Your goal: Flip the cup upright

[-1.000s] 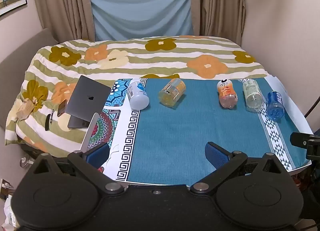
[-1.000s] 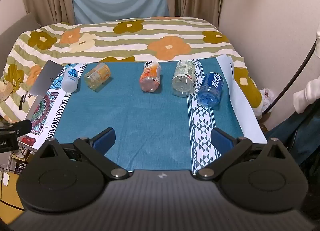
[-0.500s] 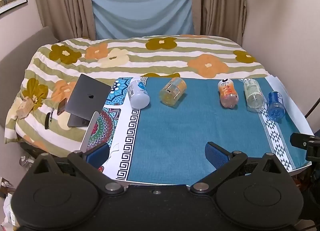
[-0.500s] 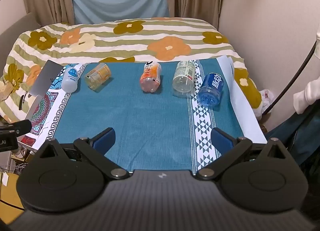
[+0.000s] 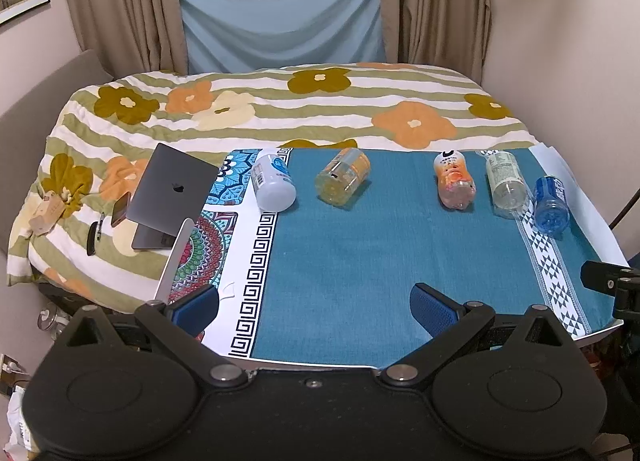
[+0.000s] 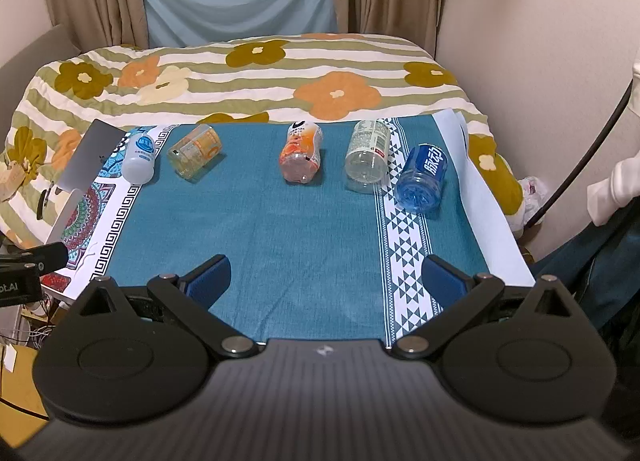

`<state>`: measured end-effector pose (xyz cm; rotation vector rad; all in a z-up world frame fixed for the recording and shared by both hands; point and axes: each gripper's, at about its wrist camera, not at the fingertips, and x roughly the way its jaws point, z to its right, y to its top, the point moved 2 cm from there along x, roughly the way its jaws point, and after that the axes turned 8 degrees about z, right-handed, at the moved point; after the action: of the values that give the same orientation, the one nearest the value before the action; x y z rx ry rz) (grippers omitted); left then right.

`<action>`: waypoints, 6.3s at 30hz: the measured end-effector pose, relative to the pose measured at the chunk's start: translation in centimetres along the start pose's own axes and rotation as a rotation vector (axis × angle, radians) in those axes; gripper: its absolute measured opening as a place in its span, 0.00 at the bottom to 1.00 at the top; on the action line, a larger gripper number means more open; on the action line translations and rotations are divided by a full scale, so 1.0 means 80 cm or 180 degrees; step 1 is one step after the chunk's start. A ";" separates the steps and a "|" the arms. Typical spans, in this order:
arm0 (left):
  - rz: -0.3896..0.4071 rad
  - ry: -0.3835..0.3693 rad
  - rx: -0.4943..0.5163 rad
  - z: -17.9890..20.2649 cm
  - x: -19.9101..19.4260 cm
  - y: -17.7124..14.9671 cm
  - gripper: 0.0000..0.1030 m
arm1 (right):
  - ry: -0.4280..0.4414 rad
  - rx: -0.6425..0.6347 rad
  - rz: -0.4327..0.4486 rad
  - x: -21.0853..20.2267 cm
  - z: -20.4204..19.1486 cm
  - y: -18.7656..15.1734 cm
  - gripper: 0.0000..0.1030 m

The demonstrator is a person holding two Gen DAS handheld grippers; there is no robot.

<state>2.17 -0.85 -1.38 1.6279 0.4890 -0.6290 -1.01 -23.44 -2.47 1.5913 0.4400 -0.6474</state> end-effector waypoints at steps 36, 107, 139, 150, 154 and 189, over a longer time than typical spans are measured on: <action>-0.0449 -0.0447 0.0343 0.176 0.212 0.137 1.00 | 0.0174 -0.0139 -0.0110 0.117 0.093 0.020 1.00; -0.1157 -0.0493 -0.0365 0.098 0.227 0.004 0.62 | 0.0685 -0.0315 -0.0221 0.158 0.038 -0.005 1.00; -0.1114 -0.0439 -0.0104 0.079 0.233 -0.012 0.92 | 0.0570 -0.0338 -0.0356 0.160 0.019 -0.036 1.00; -0.0983 -0.0354 -0.0117 0.030 0.171 -0.009 0.97 | 0.0863 -0.0254 -0.0533 0.143 -0.002 0.016 1.00; -0.0893 -0.0287 -0.0138 0.002 0.156 -0.012 1.00 | 0.1049 -0.0174 -0.0766 0.160 -0.026 0.038 1.00; -0.1054 -0.0403 -0.0338 -0.090 0.187 -0.049 1.00 | 0.1189 0.0910 -0.2167 0.349 -0.123 0.015 0.68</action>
<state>11.92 6.34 -13.38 1.4078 0.6937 -0.9307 22.65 -16.38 -18.91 1.8418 1.2452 -0.9532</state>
